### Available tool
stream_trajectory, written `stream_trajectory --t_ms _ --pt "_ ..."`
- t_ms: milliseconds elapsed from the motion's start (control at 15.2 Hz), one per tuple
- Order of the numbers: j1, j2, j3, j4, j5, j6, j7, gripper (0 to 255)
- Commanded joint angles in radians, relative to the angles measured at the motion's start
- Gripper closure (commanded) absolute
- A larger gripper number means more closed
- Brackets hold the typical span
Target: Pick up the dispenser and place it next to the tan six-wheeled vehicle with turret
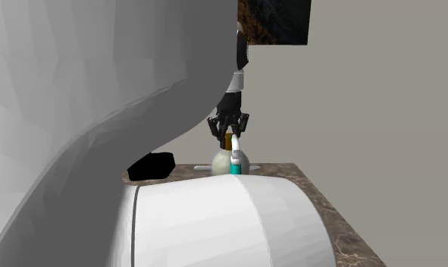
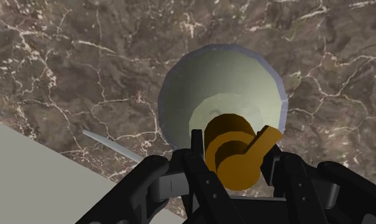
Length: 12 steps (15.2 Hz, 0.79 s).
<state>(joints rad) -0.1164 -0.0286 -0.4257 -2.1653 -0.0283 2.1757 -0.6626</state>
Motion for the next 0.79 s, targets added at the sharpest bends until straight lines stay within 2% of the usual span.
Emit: stream_trajectory --t_ms 0,726 --pt "0.001 -0.014 0.002 0.015 -0.006 -0.028 0.005 255" --pt "0.003 -0.063 0.009 0.116 -0.026 -0.174 0.019 255"
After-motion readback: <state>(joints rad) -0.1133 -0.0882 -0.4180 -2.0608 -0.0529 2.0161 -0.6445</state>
